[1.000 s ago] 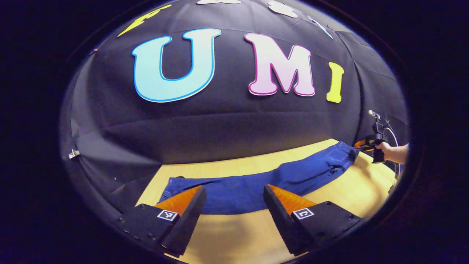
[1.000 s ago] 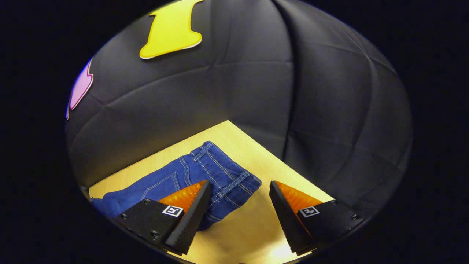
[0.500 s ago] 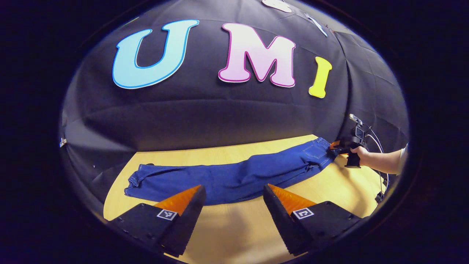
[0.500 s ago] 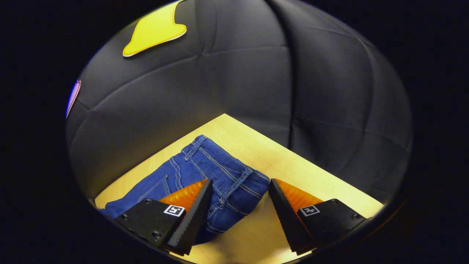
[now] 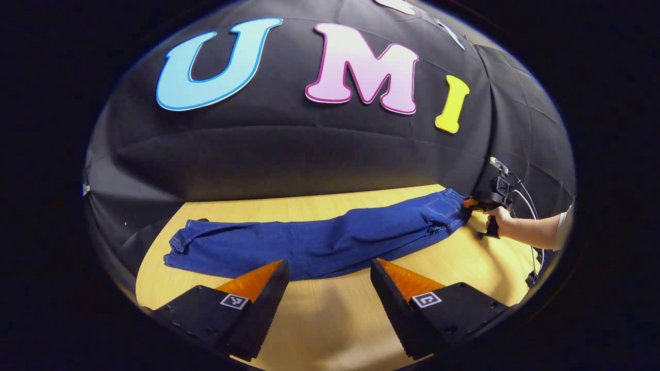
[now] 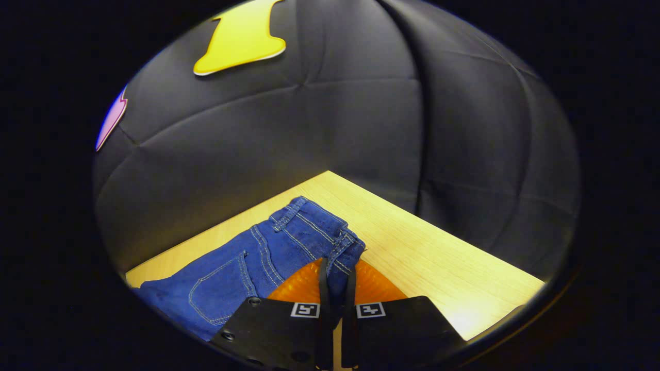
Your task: Grasp the waist and the cuffs of the jeans and fold them to make the two legs overlap; first hold the waist and fold one-third of the jeans toward the cuffs, then hold the cuffs and fold the remaining one-third in the same direction to finish folding.
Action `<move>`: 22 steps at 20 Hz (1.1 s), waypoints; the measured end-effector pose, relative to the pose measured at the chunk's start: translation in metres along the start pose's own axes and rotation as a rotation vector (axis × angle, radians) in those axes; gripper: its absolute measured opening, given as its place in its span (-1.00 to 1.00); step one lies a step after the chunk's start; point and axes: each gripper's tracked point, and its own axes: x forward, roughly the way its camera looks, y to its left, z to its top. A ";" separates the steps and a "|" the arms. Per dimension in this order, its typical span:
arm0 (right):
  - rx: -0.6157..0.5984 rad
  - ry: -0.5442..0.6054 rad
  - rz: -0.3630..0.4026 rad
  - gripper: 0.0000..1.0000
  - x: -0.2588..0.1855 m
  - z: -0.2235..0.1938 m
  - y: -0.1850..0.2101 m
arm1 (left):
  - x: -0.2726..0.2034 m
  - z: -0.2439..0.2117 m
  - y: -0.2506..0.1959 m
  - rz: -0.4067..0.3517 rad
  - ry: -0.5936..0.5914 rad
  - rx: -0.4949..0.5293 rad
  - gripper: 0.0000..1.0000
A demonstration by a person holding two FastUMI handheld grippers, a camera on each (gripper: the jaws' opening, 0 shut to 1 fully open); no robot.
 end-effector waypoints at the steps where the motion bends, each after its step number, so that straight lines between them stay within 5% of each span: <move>1: -0.002 0.009 0.032 -0.79 -0.004 0.000 0.001 | -0.001 -0.003 0.003 0.004 0.004 -0.011 0.97; 12: -0.208 -0.275 0.260 -0.87 -0.107 0.084 0.048 | -0.017 -0.026 0.040 0.089 0.021 -0.137 0.94; 22: -0.437 -0.363 0.559 -0.87 -0.123 0.048 0.060 | -0.034 -0.036 0.067 0.151 -0.030 -0.203 0.94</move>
